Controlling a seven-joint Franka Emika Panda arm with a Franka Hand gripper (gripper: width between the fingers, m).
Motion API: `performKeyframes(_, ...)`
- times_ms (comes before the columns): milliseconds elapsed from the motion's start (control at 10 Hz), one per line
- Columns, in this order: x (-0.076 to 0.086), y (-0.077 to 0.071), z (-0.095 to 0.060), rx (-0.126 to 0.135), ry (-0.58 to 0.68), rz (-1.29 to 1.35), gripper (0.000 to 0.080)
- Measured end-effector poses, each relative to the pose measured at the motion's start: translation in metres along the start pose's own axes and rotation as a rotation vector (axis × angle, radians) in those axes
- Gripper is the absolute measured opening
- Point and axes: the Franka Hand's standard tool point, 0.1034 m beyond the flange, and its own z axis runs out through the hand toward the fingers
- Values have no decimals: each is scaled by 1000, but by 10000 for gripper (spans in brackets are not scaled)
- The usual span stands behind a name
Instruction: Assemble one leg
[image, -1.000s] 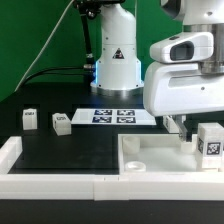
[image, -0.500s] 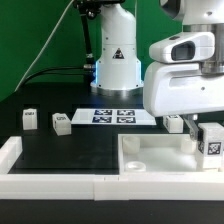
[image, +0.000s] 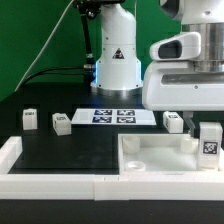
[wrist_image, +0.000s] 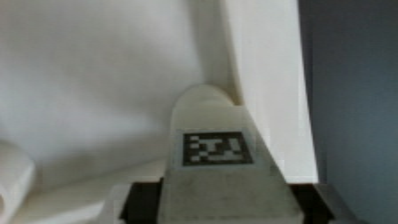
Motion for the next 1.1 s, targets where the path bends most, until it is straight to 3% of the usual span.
performKeyframes(600, -2, -1, 2, 13, -16, 796, 292)
performKeyframes(900, -2, -2, 2, 23, -28, 1018, 292)
performKeyframes(1100, -2, -3, 2, 26, -31, 970, 521)
